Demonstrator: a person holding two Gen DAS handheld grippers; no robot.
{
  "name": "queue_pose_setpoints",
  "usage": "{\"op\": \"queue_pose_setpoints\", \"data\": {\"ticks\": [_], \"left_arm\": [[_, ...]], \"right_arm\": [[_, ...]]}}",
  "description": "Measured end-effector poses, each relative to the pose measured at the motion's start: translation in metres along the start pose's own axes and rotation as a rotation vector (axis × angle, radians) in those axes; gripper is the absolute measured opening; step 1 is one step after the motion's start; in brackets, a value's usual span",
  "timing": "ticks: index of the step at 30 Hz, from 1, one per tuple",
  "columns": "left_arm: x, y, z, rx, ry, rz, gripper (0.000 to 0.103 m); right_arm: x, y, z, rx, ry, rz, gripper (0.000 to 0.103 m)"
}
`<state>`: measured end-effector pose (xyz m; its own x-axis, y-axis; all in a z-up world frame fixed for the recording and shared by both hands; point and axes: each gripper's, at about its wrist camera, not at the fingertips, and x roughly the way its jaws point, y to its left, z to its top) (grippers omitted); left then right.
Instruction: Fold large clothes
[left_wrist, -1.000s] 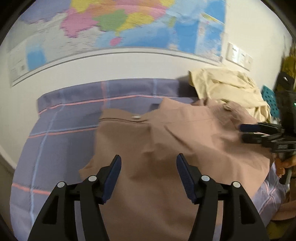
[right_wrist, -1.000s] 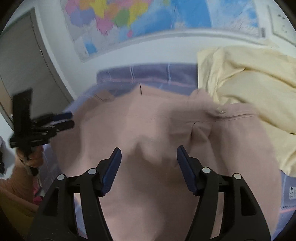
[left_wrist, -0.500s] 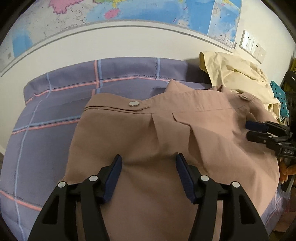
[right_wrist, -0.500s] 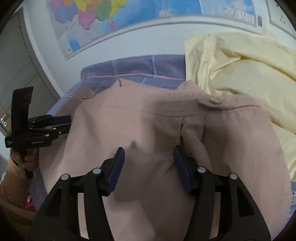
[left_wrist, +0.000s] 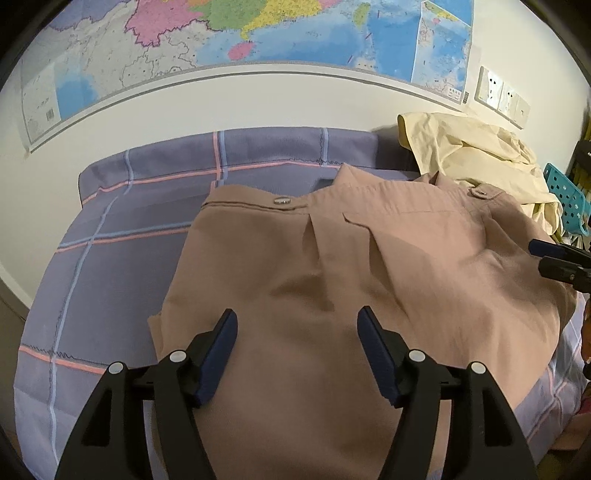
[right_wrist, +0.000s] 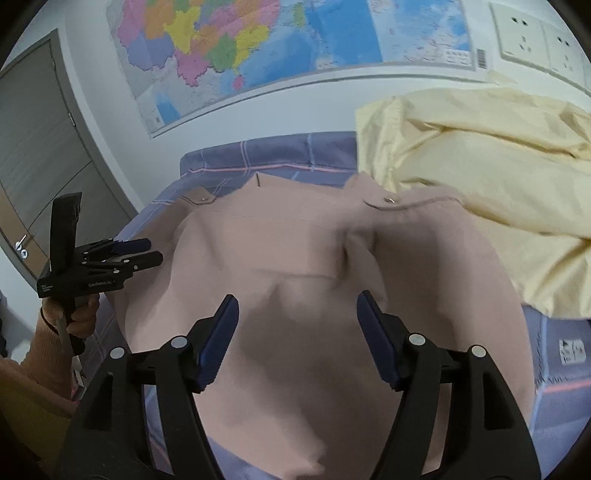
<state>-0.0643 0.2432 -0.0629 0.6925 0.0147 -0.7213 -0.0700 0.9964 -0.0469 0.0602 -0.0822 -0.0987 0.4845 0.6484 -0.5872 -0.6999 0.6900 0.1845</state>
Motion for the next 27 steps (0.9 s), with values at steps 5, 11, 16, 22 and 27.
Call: {"op": "queue_pose_setpoints", "data": {"ticks": [5, 11, 16, 22, 27], "left_arm": [[0.012, 0.007, -0.004, -0.034, 0.039, 0.019, 0.064], [-0.042, 0.027, -0.024, -0.138, -0.054, -0.054, 0.070], [-0.070, 0.045, -0.057, -0.234, -0.004, -0.035, 0.071], [-0.065, 0.047, -0.088, -0.347, 0.099, -0.121, 0.071], [-0.053, 0.027, -0.087, -0.360, 0.110, -0.243, 0.071]], "right_arm": [[0.025, -0.028, -0.009, 0.093, 0.070, -0.047, 0.065], [0.026, -0.032, -0.012, 0.100, 0.051, -0.032, 0.066], [0.027, -0.029, -0.012, 0.096, 0.048, -0.013, 0.071], [0.025, -0.029, -0.014, 0.091, 0.045, 0.007, 0.074], [0.018, -0.032, -0.017, 0.114, 0.035, 0.030, 0.074]]}}
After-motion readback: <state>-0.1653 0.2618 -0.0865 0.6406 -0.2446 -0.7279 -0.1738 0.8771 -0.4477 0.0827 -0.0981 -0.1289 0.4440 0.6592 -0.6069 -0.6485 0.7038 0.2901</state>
